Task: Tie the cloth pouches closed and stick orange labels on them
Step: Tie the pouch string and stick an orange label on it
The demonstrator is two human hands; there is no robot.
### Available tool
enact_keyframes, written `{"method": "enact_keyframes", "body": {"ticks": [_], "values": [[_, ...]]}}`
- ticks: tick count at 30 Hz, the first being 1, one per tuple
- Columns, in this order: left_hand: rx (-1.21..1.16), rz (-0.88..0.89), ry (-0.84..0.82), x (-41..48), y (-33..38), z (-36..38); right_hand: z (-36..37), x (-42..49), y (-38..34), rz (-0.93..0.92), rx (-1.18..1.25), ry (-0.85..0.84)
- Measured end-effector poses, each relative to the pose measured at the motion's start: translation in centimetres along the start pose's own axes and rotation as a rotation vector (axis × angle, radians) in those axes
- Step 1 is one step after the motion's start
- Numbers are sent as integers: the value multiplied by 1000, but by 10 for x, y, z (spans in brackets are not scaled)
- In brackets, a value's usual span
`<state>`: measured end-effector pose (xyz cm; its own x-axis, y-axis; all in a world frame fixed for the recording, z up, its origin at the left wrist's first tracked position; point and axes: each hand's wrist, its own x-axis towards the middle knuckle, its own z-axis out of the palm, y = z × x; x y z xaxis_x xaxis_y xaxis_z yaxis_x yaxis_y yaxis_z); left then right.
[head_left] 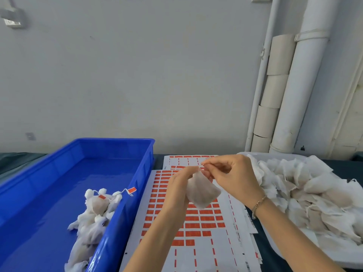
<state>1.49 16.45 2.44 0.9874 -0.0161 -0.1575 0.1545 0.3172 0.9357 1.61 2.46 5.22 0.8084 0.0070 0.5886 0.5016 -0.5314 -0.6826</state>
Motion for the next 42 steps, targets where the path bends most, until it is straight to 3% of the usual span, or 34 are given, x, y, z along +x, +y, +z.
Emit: {"method": "enact_keyframes", "body": {"ticks": [4,12,15,19,21,23,25,29,33,38,42], "values": [[-37,-126,-10,0,2,1,0,4,7,74,8,9],[-1,-90,-108,-4,-7,0,6,5,21,173,27,3],[15,-74,-70,-5,-13,1,10,5,23,170,14,29],[224,46,-92,2,-24,0,15,2,26,160,-10,66],[126,-43,25,4,-21,4,19,2,26,148,-19,94],[74,7,52,-1,-23,0,18,4,25,151,-4,137],[171,79,-41,-8,-24,0,13,8,25,174,43,174],[189,0,-53,-12,-26,-7,5,11,26,171,65,204],[189,45,-255,-11,-29,-10,-1,13,31,154,28,255],[-126,120,-317,-5,-25,-17,-4,-2,43,113,-112,139],[-108,213,-275,-3,-26,-19,-2,-28,48,140,-171,17]]}}
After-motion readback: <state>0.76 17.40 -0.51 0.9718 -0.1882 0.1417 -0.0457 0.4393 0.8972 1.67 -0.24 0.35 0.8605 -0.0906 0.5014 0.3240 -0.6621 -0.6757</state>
